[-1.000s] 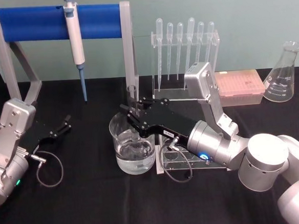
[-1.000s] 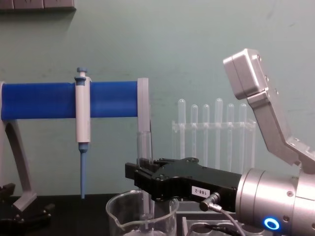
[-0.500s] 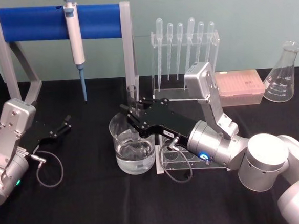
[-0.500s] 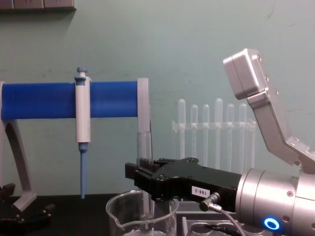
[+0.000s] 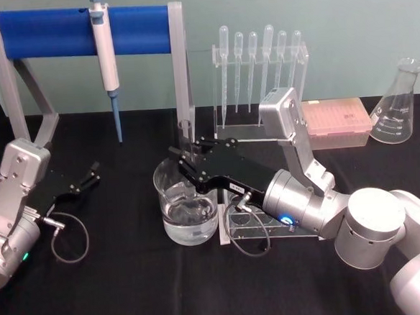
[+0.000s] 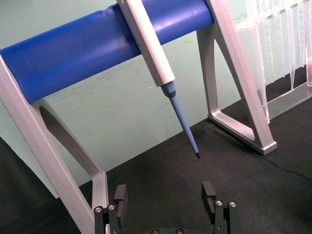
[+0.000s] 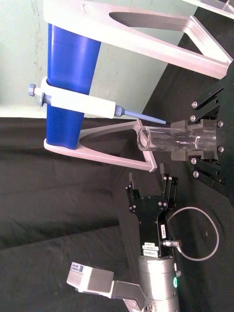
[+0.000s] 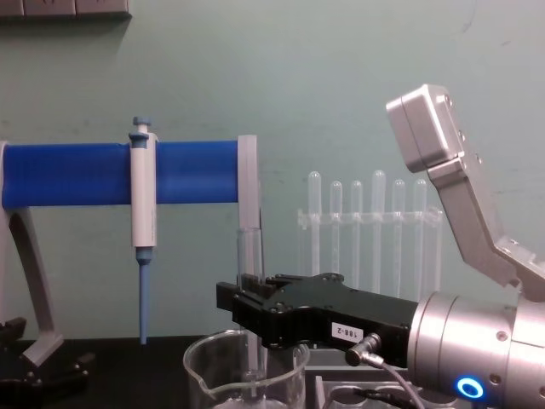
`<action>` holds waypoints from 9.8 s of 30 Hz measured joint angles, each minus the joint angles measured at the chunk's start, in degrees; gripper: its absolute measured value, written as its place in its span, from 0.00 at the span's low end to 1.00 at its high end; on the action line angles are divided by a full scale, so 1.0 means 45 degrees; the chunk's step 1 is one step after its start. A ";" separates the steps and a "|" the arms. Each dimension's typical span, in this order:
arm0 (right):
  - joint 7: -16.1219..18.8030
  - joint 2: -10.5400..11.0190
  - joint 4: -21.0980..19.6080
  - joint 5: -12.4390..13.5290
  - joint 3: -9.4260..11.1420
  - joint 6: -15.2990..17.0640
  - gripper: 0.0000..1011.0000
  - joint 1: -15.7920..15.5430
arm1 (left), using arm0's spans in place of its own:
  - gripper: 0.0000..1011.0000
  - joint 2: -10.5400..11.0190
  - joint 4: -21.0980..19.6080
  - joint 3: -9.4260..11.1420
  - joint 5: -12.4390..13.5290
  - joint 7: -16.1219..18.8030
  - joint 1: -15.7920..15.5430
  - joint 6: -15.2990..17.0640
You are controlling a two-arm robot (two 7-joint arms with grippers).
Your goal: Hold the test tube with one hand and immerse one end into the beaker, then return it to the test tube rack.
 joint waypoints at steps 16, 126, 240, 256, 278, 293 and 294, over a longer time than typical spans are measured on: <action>0.0000 0.0000 0.0000 0.0000 0.0000 0.0000 0.22 0.0000 | 0.99 0.0000 0.0000 0.0000 0.0000 0.0000 0.0000 0.0000; 0.0000 0.0000 0.0001 0.0000 0.0000 0.0000 0.22 0.0000 | 0.99 0.0000 0.0000 0.0000 0.0000 0.0000 0.0000 0.0000; 0.0001 0.0000 0.0000 0.0000 0.0000 0.0000 0.22 -0.0001 | 0.99 0.0000 0.0000 0.0000 0.0000 -0.0001 0.0000 0.0000; 0.0001 0.0000 -0.0010 -0.0001 0.0006 0.0009 0.22 -0.0001 | 0.99 0.0000 0.0000 0.0000 0.0000 0.0000 0.0000 -0.0001; -0.0705 0.1372 -0.4986 0.1358 0.1603 0.1456 0.22 -0.0834 | 0.99 0.0000 0.0000 0.0000 0.0000 0.0000 0.0000 0.0000; -0.1258 0.2779 -0.5054 0.1629 0.2638 0.1454 0.22 -0.2524 | 0.99 0.0000 0.0000 0.0000 0.0000 0.0000 0.0000 -0.0001; -0.1258 0.2779 -0.5054 0.1629 0.2638 0.1454 0.22 -0.2524 | 0.99 0.0000 0.0000 0.0000 0.0000 0.0000 0.0000 -0.0001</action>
